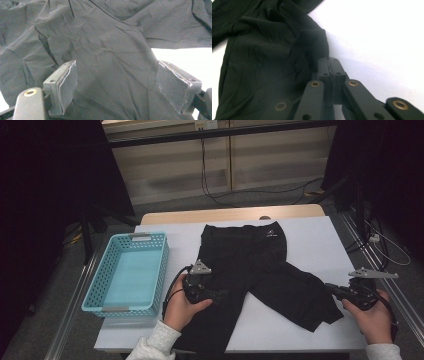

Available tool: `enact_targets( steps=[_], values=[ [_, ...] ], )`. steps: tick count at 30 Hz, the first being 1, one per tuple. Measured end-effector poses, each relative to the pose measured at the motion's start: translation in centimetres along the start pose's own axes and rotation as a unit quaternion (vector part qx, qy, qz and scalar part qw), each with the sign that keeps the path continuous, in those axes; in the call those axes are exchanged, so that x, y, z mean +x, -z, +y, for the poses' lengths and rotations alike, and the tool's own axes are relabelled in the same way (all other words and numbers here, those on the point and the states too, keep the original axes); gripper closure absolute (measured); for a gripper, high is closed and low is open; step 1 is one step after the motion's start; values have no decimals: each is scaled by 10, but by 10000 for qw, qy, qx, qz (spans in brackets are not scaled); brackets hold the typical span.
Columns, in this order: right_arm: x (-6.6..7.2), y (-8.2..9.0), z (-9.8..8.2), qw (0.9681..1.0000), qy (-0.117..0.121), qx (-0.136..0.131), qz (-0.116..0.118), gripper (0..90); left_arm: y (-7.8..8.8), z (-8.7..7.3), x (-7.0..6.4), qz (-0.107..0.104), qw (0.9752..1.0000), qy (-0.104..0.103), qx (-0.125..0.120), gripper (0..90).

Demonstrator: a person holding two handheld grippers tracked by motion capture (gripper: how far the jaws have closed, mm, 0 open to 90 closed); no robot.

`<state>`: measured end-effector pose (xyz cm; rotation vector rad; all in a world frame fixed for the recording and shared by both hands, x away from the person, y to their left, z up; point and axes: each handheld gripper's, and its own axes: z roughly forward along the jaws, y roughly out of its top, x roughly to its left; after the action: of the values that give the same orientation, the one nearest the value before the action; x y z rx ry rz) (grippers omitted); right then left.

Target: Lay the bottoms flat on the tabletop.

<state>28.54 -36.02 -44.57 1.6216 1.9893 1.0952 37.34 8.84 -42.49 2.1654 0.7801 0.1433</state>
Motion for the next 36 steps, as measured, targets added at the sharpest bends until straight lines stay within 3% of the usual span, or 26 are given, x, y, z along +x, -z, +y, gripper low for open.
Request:
enact_targets(
  steps=[7,10,12,17,20,27,30,31,32,34,36],
  values=[
    [-13,-7,-1,9997,63,78,-234,891,-6,0,-3,-43,10000,-33,60,189],
    [-14,-11,-4,9988,136,166,-435,863,-9,0,-5,-81,9999,-48,76,189],
    [-14,-13,-6,9987,149,201,-446,859,-11,0,-8,-98,9999,-73,81,189],
    [-8,-5,-4,9979,257,75,-584,786,-14,3,-11,-183,9997,-164,65,192],
    [2,-1,-6,9988,198,22,-453,721,-16,4,-12,-202,9996,-159,85,192],
    [25,5,-9,9988,388,-48,-302,665,-19,8,-14,-263,9995,-162,57,191],
    [30,-5,-17,9986,426,222,-201,680,-21,10,-14,-280,9994,-187,18,192],
    [32,-10,-20,9979,545,290,-204,696,-21,11,-14,-282,9994,-190,12,192],
    [33,-11,-22,9976,634,166,-242,725,-21,11,-15,-275,9994,-202,-7,193],
    [36,-12,-21,9975,626,211,-253,841,-22,12,-15,-284,9994,-209,-35,195],
    [38,-14,-20,9974,657,248,-183,899,-24,11,-16,-301,9993,-205,-22,195]
  ],
)
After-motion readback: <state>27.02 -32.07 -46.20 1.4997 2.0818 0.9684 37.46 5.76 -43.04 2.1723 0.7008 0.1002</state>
